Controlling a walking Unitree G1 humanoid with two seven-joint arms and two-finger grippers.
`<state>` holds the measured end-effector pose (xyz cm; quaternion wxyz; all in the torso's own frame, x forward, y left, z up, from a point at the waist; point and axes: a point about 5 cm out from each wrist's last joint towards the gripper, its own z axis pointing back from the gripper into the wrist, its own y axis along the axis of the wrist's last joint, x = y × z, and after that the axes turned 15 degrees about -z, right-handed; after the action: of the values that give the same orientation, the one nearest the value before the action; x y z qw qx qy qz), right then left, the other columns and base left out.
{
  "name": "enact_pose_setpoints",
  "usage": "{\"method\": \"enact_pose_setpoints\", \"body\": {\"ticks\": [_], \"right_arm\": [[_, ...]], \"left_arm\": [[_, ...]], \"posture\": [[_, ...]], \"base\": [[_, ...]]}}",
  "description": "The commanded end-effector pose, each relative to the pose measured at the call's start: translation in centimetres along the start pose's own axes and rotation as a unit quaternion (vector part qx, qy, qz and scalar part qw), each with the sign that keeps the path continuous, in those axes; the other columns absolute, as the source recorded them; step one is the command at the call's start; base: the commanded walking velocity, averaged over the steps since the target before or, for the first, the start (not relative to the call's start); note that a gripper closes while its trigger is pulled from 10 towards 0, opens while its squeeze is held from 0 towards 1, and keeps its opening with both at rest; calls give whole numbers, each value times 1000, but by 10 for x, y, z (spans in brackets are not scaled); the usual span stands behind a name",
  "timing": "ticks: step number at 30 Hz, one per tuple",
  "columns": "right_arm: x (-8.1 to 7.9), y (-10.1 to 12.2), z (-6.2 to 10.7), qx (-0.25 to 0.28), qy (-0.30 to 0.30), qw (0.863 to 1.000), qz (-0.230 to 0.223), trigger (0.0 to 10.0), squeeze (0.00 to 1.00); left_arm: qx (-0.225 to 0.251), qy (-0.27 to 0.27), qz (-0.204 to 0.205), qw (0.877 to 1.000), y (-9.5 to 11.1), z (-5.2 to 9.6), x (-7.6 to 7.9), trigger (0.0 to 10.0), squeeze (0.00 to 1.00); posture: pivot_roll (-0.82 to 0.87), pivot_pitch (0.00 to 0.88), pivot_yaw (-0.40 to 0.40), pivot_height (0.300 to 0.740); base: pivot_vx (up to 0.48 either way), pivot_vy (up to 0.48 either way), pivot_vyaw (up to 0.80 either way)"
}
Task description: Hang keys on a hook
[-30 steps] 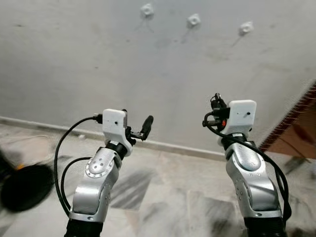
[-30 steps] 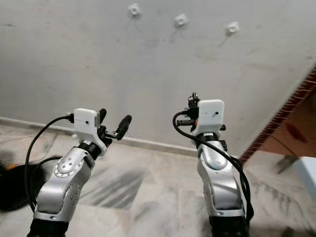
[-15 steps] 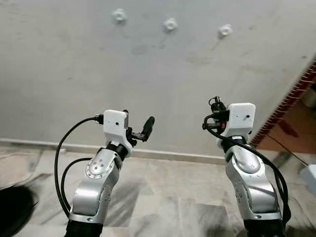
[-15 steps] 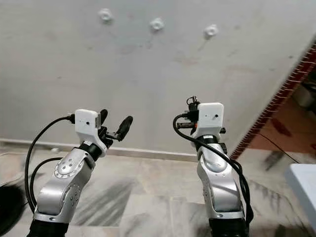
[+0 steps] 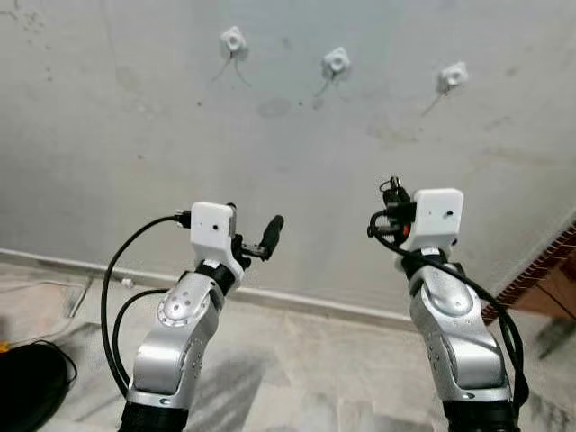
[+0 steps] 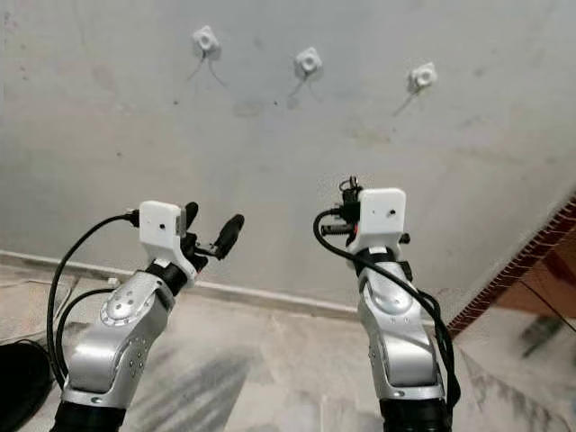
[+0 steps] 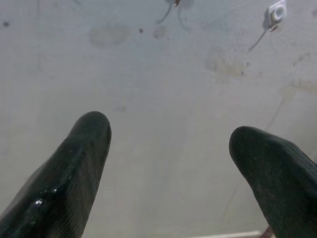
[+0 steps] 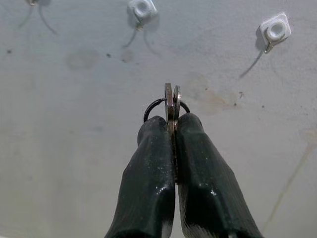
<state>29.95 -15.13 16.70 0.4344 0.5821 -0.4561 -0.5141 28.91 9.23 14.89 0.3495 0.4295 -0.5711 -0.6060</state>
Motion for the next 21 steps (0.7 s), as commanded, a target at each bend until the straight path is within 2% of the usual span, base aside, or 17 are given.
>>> {"method": "enact_pose_setpoints", "body": {"ticks": [1,13,21], "right_arm": [[2,3,-1,6,-4,1000,-2,10000,0],[3,1,0,5,-5,1000,-4,10000,0],[2,0,0,3,-5,1000,-6,10000,0]], "left_arm": [[8,-9,-7,1000,5,-1,3,10000,0],[1,-9,-8,1000,4,-1,3,10000,0],[-18,-4,-3,1000,-2,-1,3,10000,0]], "posture": [[112,0,-109,740],[118,0,-108,740],[119,0,-109,740]], "base": [[409,0,663],[387,0,0],[0,0,0]]}}
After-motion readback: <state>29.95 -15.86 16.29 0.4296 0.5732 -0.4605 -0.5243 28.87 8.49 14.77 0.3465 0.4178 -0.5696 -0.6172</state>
